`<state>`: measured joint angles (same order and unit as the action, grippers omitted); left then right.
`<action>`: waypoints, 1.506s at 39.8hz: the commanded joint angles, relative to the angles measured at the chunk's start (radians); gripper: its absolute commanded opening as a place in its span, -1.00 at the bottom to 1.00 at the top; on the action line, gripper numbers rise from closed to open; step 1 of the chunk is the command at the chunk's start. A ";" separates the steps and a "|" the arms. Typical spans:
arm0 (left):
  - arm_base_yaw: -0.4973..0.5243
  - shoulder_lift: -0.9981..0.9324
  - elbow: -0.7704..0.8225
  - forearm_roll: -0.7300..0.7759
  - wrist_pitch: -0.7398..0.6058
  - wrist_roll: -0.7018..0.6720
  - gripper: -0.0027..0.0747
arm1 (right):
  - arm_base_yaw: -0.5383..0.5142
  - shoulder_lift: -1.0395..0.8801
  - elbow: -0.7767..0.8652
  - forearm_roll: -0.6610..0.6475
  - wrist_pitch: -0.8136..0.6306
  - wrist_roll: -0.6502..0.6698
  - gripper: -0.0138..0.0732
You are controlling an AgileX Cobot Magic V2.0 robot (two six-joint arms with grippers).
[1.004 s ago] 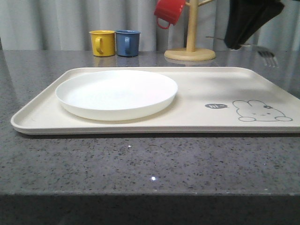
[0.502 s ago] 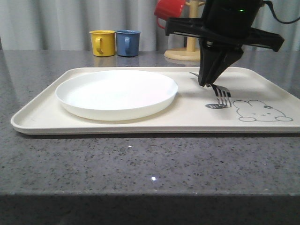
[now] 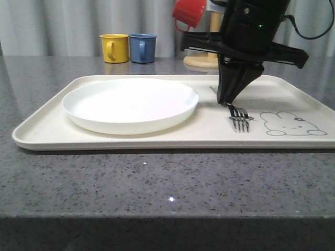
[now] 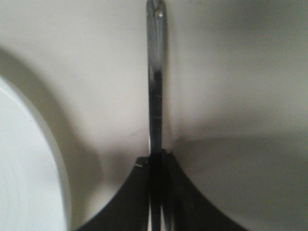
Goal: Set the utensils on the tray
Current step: 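Carry the fork onto the tray beside the plate and lower it, then open the right gripper and lift away from the fork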
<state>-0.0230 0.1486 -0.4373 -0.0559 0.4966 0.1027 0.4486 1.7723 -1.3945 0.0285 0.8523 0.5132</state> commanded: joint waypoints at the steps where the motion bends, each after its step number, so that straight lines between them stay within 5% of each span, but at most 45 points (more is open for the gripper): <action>1: 0.002 0.010 -0.026 -0.002 -0.081 -0.003 -0.98 | -0.002 -0.036 -0.031 0.009 -0.026 0.004 -0.51; 10: 0.002 0.010 -0.026 -0.002 -0.081 -0.003 -0.98 | -0.002 -0.036 -0.031 0.009 -0.021 0.004 -0.33; 21: 0.002 0.010 -0.026 -0.002 -0.081 -0.003 -0.98 | -0.010 -0.038 -0.082 -0.009 0.043 0.004 0.21; 33: 0.002 0.010 -0.026 -0.002 -0.081 -0.003 -0.98 | -0.125 -0.038 -0.352 -0.074 0.481 -0.139 0.22; 43: 0.002 0.010 -0.026 -0.002 -0.081 -0.003 -0.98 | -0.245 -0.077 -0.340 -0.075 0.486 -0.317 0.22; 60: 0.002 0.010 -0.026 -0.002 -0.081 -0.003 -0.98 | -0.555 -0.109 -0.085 -0.080 0.469 -0.485 0.22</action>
<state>-0.0230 0.1486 -0.4373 -0.0559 0.4966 0.1027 -0.0720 1.7143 -1.4805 -0.0496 1.2339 0.0622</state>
